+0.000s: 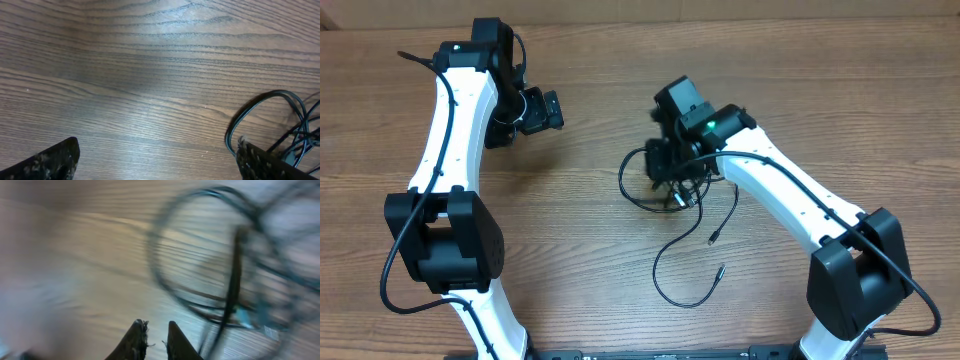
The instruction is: Untangle cables
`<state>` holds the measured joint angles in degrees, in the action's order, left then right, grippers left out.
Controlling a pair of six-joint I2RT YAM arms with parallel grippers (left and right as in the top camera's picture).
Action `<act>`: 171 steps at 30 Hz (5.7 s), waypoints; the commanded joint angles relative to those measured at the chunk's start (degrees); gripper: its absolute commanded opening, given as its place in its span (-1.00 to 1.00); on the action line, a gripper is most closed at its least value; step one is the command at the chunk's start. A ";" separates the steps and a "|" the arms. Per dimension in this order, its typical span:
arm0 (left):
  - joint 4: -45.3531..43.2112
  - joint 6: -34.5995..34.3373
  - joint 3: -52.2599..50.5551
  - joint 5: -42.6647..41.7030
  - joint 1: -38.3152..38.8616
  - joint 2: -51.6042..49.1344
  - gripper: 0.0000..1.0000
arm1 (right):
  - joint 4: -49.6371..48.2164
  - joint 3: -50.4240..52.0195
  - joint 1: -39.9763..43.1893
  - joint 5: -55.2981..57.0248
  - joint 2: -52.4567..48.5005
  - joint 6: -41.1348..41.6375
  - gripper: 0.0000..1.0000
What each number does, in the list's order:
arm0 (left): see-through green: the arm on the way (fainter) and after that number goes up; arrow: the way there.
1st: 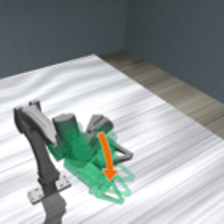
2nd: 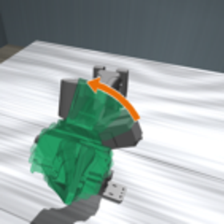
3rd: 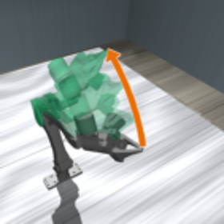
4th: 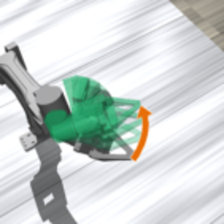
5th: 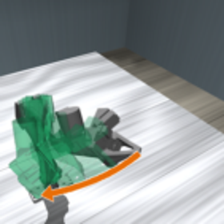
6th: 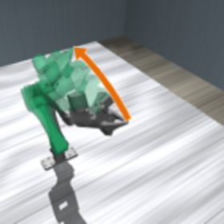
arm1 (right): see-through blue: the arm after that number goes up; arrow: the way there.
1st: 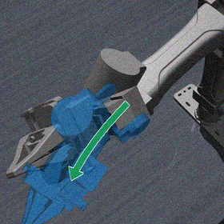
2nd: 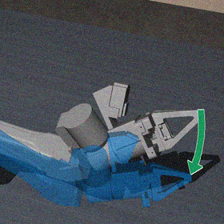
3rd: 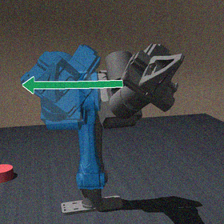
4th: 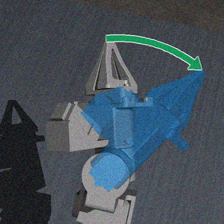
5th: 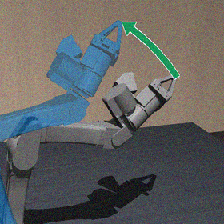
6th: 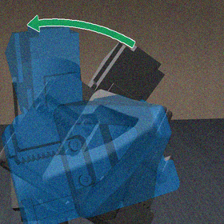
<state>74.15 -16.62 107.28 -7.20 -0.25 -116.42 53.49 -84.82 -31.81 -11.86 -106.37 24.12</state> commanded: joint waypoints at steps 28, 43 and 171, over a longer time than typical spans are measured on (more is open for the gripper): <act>-0.07 -0.74 -0.28 0.59 -0.09 0.48 0.99 | 24.92 -3.89 27.93 24.28 -0.28 10.14 -0.92; -0.07 -0.74 -0.28 0.59 0.26 0.48 0.99 | 23.17 -8.72 17.27 -9.33 -0.28 -8.59 -0.53; -0.07 -0.74 -0.28 0.59 0.28 0.48 0.99 | 25.05 -35.23 2.91 15.80 9.70 -4.24 0.31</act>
<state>74.13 -16.60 107.22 -7.01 -0.10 -116.42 76.01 -120.16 -33.34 0.71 -95.68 14.66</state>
